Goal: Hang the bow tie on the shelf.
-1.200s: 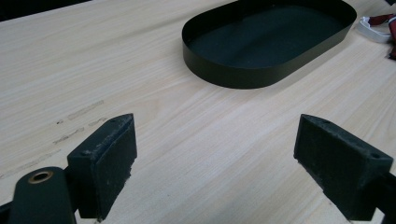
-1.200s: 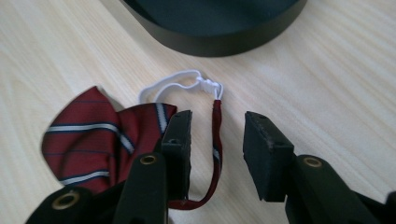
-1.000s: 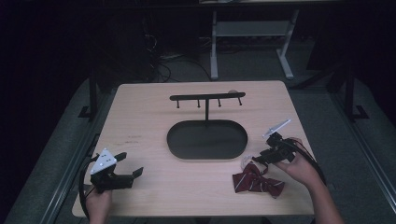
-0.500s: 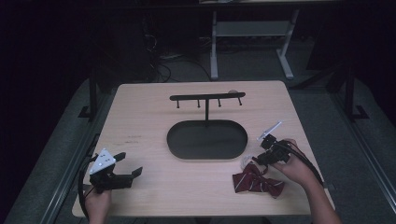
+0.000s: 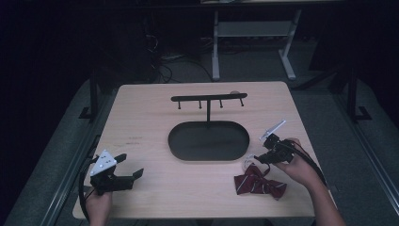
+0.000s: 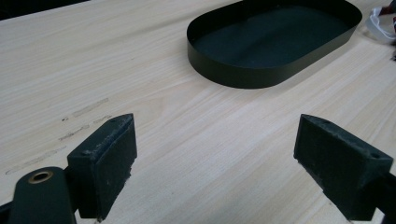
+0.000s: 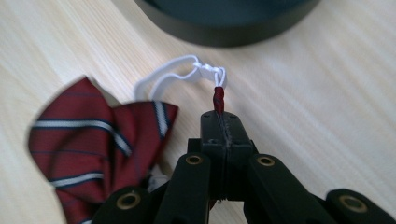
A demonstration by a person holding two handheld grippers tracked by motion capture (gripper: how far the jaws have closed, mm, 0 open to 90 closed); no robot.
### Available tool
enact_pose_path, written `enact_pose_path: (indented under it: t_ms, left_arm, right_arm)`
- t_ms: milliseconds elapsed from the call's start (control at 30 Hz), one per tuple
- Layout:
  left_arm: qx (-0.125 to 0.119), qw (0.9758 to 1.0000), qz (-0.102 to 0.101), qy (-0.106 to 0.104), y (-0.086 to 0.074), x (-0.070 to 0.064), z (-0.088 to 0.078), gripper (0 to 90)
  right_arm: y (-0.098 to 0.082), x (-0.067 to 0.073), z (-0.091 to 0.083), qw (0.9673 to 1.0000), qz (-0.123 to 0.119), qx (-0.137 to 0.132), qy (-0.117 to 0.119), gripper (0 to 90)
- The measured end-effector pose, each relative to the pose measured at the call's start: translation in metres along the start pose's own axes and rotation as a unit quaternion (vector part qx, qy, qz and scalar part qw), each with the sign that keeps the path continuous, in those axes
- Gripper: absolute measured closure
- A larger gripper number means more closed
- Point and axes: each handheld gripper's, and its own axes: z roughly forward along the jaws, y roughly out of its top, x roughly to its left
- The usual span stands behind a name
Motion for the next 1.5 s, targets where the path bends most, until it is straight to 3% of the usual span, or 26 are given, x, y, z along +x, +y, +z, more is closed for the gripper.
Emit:
enact_pose_path:
  t_ms: [367, 767, 1500]
  left_arm:
    - [-0.001, 1.0, 0.0, -0.001, 0.0, 0.0, 0.0, 13.0]
    - [-0.002, 1.0, 0.0, 0.0, 0.0, 0.0, -0.001, 13.0]
    - [-0.001, 1.0, 0.0, -0.001, 0.0, 0.002, 0.0, 13.1]
  right_arm:
    - [0.023, 0.016, -0.034, 0.9988, -0.025, -0.042, 0.005, 89.6]
    - [0.041, 0.024, -0.07, 0.9959, -0.036, -0.081, -0.013, 89.6]
    - [0.073, 0.019, -0.097, 0.9918, -0.039, -0.12, -0.021, 89.5]
